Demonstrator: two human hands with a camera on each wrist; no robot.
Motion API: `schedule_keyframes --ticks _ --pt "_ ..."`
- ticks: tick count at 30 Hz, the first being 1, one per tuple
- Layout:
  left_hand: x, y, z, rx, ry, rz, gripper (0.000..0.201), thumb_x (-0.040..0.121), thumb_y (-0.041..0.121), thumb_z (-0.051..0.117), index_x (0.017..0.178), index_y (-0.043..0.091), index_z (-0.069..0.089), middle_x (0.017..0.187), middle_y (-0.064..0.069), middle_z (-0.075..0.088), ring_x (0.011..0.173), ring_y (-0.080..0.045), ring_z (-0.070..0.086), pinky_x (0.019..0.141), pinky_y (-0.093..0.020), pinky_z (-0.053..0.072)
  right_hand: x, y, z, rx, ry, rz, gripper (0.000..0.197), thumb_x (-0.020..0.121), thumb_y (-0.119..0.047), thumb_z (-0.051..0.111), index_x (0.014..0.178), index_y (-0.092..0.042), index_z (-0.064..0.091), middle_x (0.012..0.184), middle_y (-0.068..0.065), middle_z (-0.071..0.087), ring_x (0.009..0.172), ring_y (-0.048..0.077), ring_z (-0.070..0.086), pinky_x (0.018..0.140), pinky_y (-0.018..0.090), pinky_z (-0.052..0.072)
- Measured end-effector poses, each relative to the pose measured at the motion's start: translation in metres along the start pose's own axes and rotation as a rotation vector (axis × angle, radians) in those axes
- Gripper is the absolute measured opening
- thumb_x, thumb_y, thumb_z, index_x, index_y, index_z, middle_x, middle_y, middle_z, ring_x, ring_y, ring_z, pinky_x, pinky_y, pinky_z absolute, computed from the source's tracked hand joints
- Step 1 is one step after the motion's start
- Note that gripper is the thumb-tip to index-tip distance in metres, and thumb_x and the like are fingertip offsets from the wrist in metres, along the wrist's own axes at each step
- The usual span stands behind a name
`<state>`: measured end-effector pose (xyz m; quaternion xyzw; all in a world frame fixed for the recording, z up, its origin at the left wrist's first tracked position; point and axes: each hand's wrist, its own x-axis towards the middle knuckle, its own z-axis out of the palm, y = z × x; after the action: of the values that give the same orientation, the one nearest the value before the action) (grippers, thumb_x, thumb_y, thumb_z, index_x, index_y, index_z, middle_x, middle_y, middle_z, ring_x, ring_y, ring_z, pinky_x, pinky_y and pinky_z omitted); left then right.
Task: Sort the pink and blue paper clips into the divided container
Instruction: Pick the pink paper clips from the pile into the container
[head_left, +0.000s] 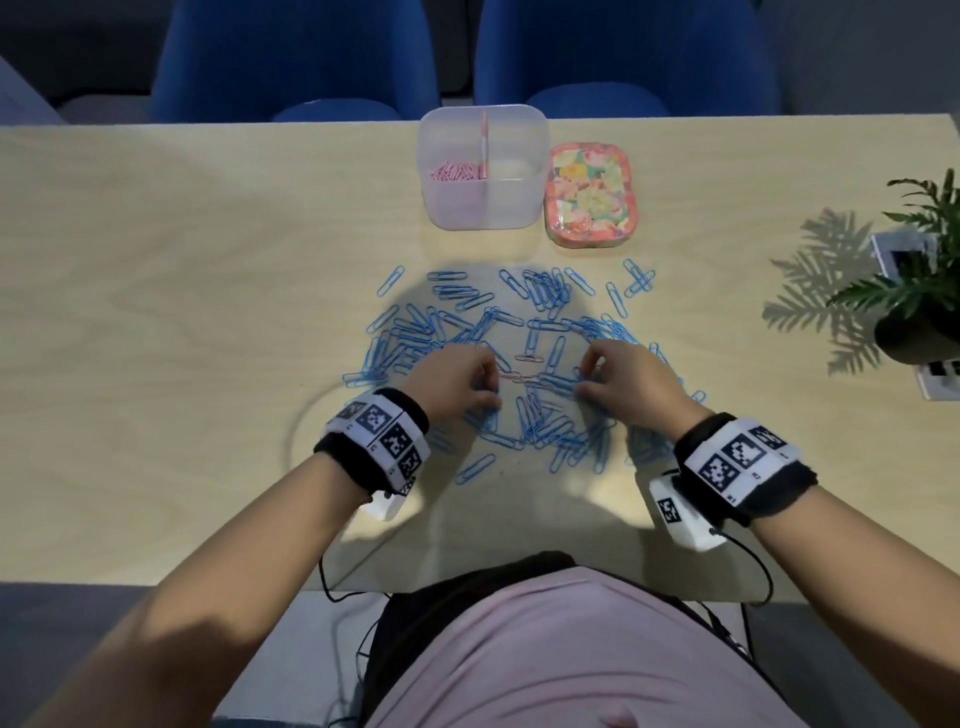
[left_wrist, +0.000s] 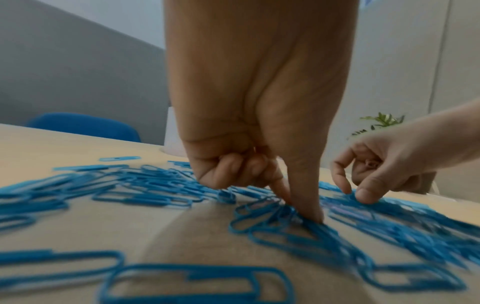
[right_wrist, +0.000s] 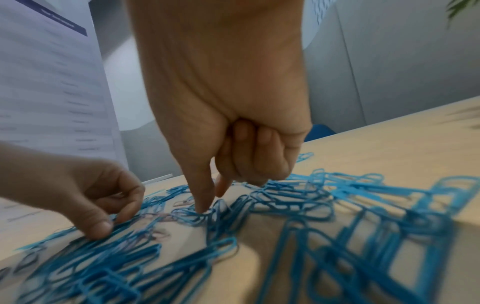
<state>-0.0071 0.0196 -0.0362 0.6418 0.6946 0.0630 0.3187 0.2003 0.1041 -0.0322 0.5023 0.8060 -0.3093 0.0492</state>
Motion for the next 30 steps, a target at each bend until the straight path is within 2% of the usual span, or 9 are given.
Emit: schedule_keyframes --ticks 5,7,11,15,19,22,24,27,30 --pt "0.000 -0.001 -0.013 -0.036 0.092 -0.038 0.012 0.083 0.027 0.064 0.086 0.016 0.063 0.062 0.012 0.043 0.061 -0.010 0.044 0.055 -0.027 0.030 0.017 -0.025 0.003 -0.014 0.081 -0.115 0.007 0.082 -0.024 0.061 0.086 -0.020 0.065 0.079 -0.004 0.054 0.089 0.024 0.058 0.067 0.027 0.033" --pt "0.006 0.008 -0.014 0.016 0.125 -0.003 0.011 0.084 0.027 0.061 0.089 0.017 0.064 0.064 0.011 0.043 0.068 -0.014 0.050 0.060 -0.028 0.032 0.028 -0.037 0.008 -0.041 0.087 -0.129 0.012 0.081 -0.029 0.064 0.085 -0.018 0.065 0.086 0.001 0.061 0.092 0.025 0.059 0.068 0.029 0.036" --pt "0.016 0.018 -0.003 0.187 0.074 0.063 0.017 0.087 0.029 0.057 0.099 0.018 0.063 0.097 -0.004 0.059 0.095 -0.022 0.058 0.072 -0.032 0.039 0.040 -0.047 0.013 -0.056 0.020 -0.046 0.015 0.075 -0.028 0.070 0.076 -0.014 0.063 0.085 0.006 0.066 0.086 0.026 0.061 0.067 0.031 0.041" --pt "0.016 0.011 -0.002 0.235 0.051 0.096 0.019 0.091 0.024 0.054 0.102 0.010 0.062 0.105 -0.009 0.058 0.096 -0.025 0.057 0.077 -0.032 0.041 0.045 -0.040 0.008 0.093 -0.110 -0.038 0.022 0.077 -0.017 0.066 0.059 -0.006 0.059 0.066 0.009 0.065 0.069 0.025 0.061 0.062 0.033 0.044" --pt "0.007 -0.005 -0.010 -0.183 0.133 0.007 0.015 0.091 0.019 0.055 0.093 0.006 0.060 0.089 -0.002 0.055 0.083 -0.015 0.051 0.078 -0.027 0.040 0.035 -0.030 -0.008 0.574 -0.127 0.010 0.024 0.084 -0.008 0.062 0.063 -0.015 0.051 0.059 0.003 0.052 0.049 0.011 0.045 0.044 0.017 0.036" --pt "-0.001 -0.013 -0.018 -0.676 0.145 -0.113 0.011 0.092 0.016 0.053 0.086 0.009 0.058 0.077 0.003 0.058 0.066 -0.002 0.056 0.063 -0.011 0.043 0.025 -0.025 -0.013 0.913 -0.252 0.136 0.016 0.089 0.000 0.053 0.081 -0.013 0.057 0.055 0.002 0.056 0.035 0.004 0.042 0.032 0.013 0.030" --pt "-0.004 -0.016 -0.021 -0.892 0.099 -0.206 0.016 0.094 0.017 0.050 0.080 0.015 0.057 0.074 0.003 0.057 0.057 0.001 0.051 0.050 -0.006 0.038 0.024 -0.028 -0.012 0.941 -0.284 0.218 0.022 0.089 0.000 0.045 0.080 -0.015 0.058 0.057 0.000 0.053 0.035 0.004 0.042 0.033 0.013 0.028" --pt "-0.002 -0.014 -0.023 -1.216 -0.016 -0.385 0.019 0.096 0.012 0.044 0.081 0.014 0.055 0.068 -0.001 0.050 0.050 -0.005 0.048 0.043 -0.012 0.036 0.023 -0.037 -0.005 0.954 -0.331 0.287 0.022 0.089 -0.013 0.046 0.067 -0.017 0.049 0.060 0.001 0.047 0.037 0.008 0.042 0.037 0.014 0.024" --pt "-0.001 -0.007 -0.021 -1.076 -0.079 -0.422 0.016 0.093 0.018 0.047 0.081 0.011 0.053 0.063 0.000 0.045 0.049 -0.010 0.044 0.048 -0.020 0.032 0.026 -0.041 0.011 0.582 -0.175 0.034 0.024 0.086 -0.027 0.062 0.066 -0.015 0.054 0.061 0.002 0.053 0.050 0.013 0.048 0.047 0.023 0.037"
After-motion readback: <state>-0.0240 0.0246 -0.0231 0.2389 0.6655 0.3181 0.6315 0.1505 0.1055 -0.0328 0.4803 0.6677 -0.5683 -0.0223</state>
